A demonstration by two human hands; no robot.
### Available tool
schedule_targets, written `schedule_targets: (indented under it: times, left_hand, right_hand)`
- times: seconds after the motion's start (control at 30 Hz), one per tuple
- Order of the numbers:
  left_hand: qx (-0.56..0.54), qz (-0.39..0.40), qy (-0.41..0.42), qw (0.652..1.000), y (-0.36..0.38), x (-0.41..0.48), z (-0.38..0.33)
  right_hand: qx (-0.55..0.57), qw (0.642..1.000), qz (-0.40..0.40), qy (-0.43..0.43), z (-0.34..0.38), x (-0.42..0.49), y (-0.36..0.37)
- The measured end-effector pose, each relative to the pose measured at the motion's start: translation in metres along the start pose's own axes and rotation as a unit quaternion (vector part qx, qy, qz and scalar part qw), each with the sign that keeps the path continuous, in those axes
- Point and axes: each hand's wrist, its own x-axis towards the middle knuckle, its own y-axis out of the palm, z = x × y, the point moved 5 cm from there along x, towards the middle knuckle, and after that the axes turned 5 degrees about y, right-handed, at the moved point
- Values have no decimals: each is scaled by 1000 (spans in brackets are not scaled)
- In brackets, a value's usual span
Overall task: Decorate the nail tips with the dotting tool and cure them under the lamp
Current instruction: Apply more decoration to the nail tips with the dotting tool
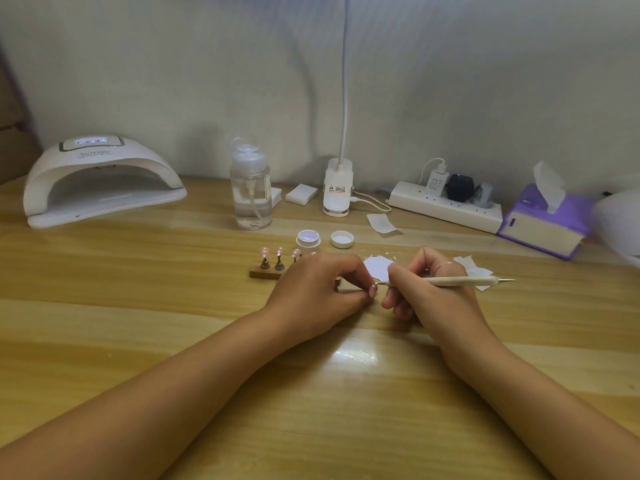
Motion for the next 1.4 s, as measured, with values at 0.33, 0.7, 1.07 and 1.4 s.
schedule_targets:
  times: [0.33,0.7,1.07,1.4]
  left_hand:
    - [0,0,6,1000,0,0,-1]
    - [3,-1,7,1000,-1,0,-1]
    - [9,-1,9,1000,0,0,1]
    - [4,1,8,1000,0,0,0]
  right_hand:
    - [-18,1000,0,3,-1,0,1]
    - [-22,1000,-1,-1,-1,0,0]
    - [-41,999,-2,2,-2,0,1]
    - [-37,999,-2,-1,-3,1,0]
